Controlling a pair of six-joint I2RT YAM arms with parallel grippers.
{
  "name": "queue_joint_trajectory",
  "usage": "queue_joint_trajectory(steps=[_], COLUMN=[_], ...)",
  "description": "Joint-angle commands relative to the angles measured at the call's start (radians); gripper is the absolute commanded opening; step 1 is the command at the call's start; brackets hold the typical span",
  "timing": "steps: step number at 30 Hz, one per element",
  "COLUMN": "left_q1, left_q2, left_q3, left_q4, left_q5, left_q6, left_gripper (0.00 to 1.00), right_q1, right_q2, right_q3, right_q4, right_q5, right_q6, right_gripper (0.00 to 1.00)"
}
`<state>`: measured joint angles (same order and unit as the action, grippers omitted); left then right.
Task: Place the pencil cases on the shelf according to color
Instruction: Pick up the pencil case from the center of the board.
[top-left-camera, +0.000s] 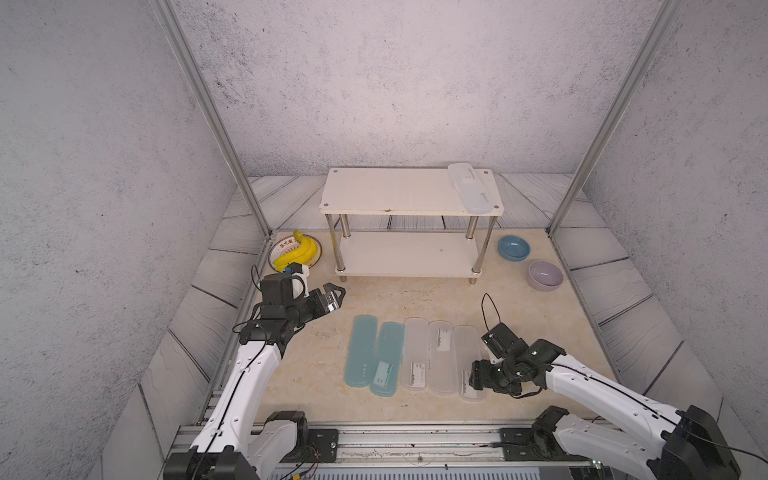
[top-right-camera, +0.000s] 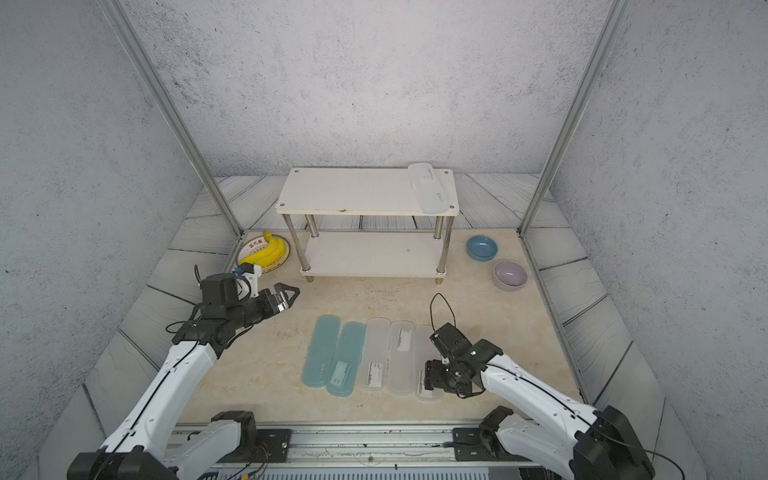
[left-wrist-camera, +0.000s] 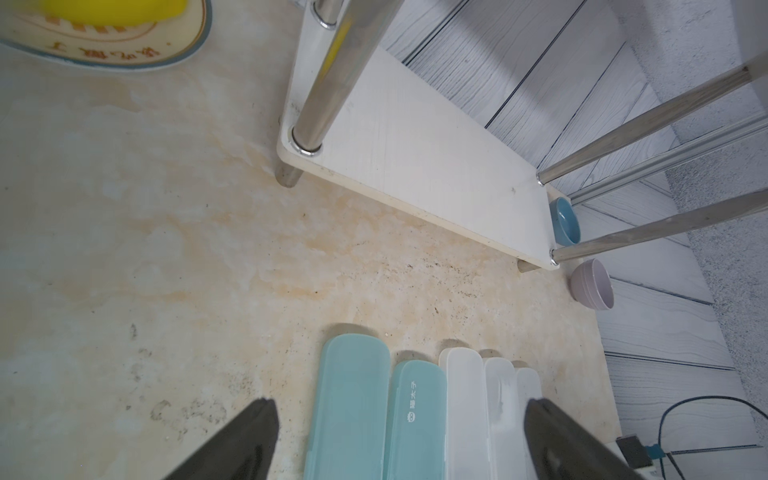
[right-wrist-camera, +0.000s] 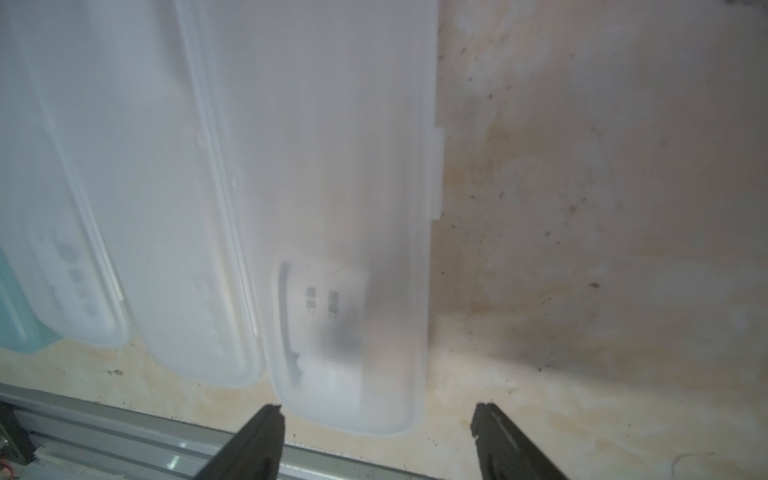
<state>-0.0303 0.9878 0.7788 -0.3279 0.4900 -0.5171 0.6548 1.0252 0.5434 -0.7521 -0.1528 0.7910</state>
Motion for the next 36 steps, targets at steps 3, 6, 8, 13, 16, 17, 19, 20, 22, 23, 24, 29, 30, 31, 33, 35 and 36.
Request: queue_joint_trajectory(steps=[3,6,8,13,16,17,19,20,22,23,24,29,30,31,33,35,36], left_q1=[-0.005,-0.006,-0.005,-0.006,-0.006,-0.006,-0.006,-0.005,-0.006,-0.005,-0.007,-0.007,-0.008,-0.007,-0.007,-0.008,-0.008], left_q2=[-0.026,-0.021,-0.022,-0.040,-0.043,-0.041,-0.037,-0.034,-0.023,-0.016,-0.006,0.039,0.045,0.049,0.055,0.059,0.061], left_q3=[-0.006,-0.004,-0.009,-0.044,-0.064,-0.067,-0.064,-0.064,-0.060,-0.058,-0.055,-0.024,-0.021,-0.018,-0.016,-0.016,-0.018], left_q4=[0.033,0.025,0.024,0.066,0.097,0.096,0.092,0.090,0.094,0.099,0.104,0.107,0.112,0.117,0.125,0.128,0.131], left_q5=[-0.009,-0.011,-0.013,-0.020,-0.019,-0.023,-0.027,-0.028,-0.030,-0.030,-0.030,-0.030,-0.030,-0.031,-0.041,-0.051,-0.056], left_q6=[0.010,0.008,0.000,-0.073,-0.111,-0.115,-0.119,-0.119,-0.122,-0.124,-0.126,-0.122,-0.121,-0.119,-0.116,-0.106,-0.103], left_gripper=[0.99,0.98,0.99,0.99,0.99,0.99,0.99,0.99,0.99,0.99,0.99,0.99,0.99,0.99,0.99,0.99,0.99], right_q1=[0.007,0.007,0.007,0.012,0.014,0.014,0.013,0.012,0.013,0.012,0.011,0.006,0.006,0.005,0.005,0.006,0.007], right_q2=[0.037,0.079,0.125,0.244,0.248,0.235,0.203,0.185,0.169,0.170,0.177,0.200,0.192,0.186,0.178,0.170,0.168], right_q3=[0.013,0.019,0.033,0.092,0.102,0.101,0.094,0.088,0.078,0.076,0.078,0.138,0.135,0.135,0.138,0.140,0.135], right_q4=[0.105,0.138,0.147,0.120,0.067,0.041,0.000,-0.014,-0.026,-0.024,-0.031,-0.035,0.005,0.026,0.057,0.061,0.066], right_q5=[0.023,0.018,0.020,0.062,0.129,0.156,0.196,0.211,0.229,0.228,0.242,0.223,0.179,0.155,0.109,0.100,0.097], right_q6=[-0.009,-0.032,-0.049,-0.095,-0.098,-0.093,-0.083,-0.078,-0.058,-0.050,-0.036,-0.049,-0.066,-0.074,-0.090,-0.089,-0.088], right_gripper=[0.82,0.94,0.99,1.00,1.00,1.00,1.00,1.00,1.00,1.00,1.00,1.00,1.00,0.99,0.99,0.99,0.99])
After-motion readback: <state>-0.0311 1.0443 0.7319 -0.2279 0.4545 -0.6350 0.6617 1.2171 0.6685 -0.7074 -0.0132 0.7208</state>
